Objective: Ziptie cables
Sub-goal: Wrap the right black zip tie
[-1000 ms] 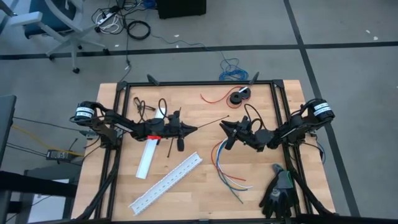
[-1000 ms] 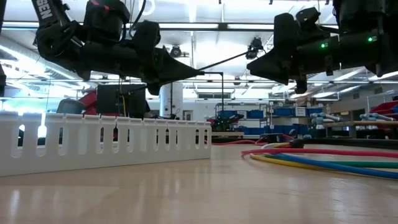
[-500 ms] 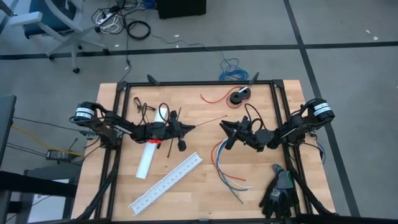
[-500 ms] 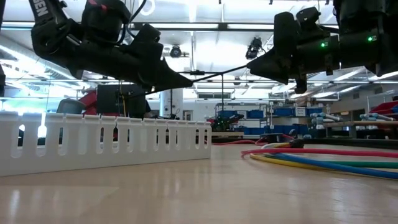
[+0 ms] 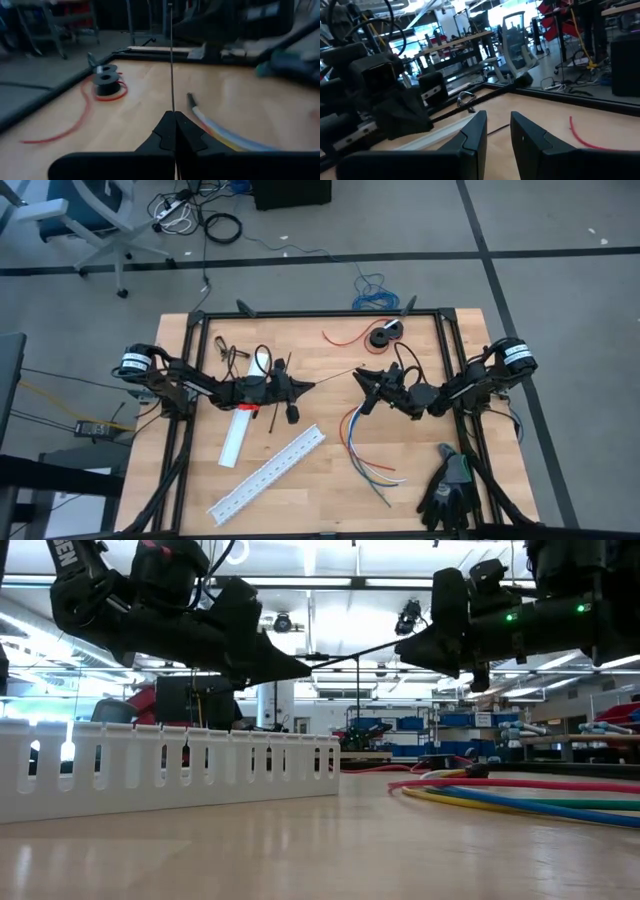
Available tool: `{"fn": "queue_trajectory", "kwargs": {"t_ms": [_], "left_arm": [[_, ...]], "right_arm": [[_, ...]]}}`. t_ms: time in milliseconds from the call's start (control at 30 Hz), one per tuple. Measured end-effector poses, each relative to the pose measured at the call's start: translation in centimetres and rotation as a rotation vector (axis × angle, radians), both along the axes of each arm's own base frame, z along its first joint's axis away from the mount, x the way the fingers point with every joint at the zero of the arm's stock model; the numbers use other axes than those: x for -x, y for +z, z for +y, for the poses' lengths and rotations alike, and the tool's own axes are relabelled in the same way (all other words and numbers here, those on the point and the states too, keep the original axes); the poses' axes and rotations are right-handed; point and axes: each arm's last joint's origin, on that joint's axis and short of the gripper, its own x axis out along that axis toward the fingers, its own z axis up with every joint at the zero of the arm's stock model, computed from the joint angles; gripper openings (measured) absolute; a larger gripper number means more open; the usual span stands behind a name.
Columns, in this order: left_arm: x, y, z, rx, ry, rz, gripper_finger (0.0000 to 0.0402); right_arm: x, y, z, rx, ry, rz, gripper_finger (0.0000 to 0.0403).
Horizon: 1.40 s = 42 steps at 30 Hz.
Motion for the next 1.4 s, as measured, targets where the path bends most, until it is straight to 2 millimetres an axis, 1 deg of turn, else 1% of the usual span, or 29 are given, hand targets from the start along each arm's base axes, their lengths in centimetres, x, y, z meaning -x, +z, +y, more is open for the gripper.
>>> {"fn": "queue_trajectory", "kwargs": {"t_ms": [233, 333, 433, 567, 700, 833, 933, 1233, 1400], "left_arm": [[0.4, 0.4, 0.4, 0.165, -0.076, -0.124, 0.0001], [0.5, 0.2, 0.9, 0.253, -0.084, -0.131, 0.0001], [0.5, 0.3, 0.9, 0.312, -0.116, -0.144, 0.0001], [0.5, 0.4, 1.3, 0.413, -0.102, -0.173, 0.0001], [0.5, 0.4, 1.6, 0.508, -0.08, -0.196, 0.0001], [0.5, 0.4, 1.8, 0.533, -0.074, -0.21, 0.0001], [0.5, 0.6, 1.8, 0.533, -0.079, -0.225, 0.0001], [0.5, 0.6, 1.8, 0.536, -0.08, -0.232, 0.0001], [0.5, 0.6, 1.8, 0.537, -0.079, -0.232, 0.0001]], "right_arm": [[-0.2, -0.2, -0.6, -0.046, 0.029, -0.017, 0.0075], [-0.2, 0.1, -0.6, -0.045, 0.074, -0.046, 0.0075], [-0.3, 0.3, -0.9, -0.045, 0.08, -0.067, 0.0075], [-0.4, 0.7, -1.3, -0.05, 0.135, -0.118, 0.0075], [-0.4, 0.9, -2.0, -0.087, 0.125, -0.159, 0.0075], [-0.4, 0.9, -2.4, -0.113, 0.157, -0.181, 0.0075], [-0.5, 0.9, -2.7, -0.12, 0.147, -0.186, 0.0078], [-0.4, 1.1, -3.9, -0.16, 0.123, -0.23, 0.0115], [-0.4, 1.4, -4.4, -0.147, 0.154, -0.264, 0.0123]]}}
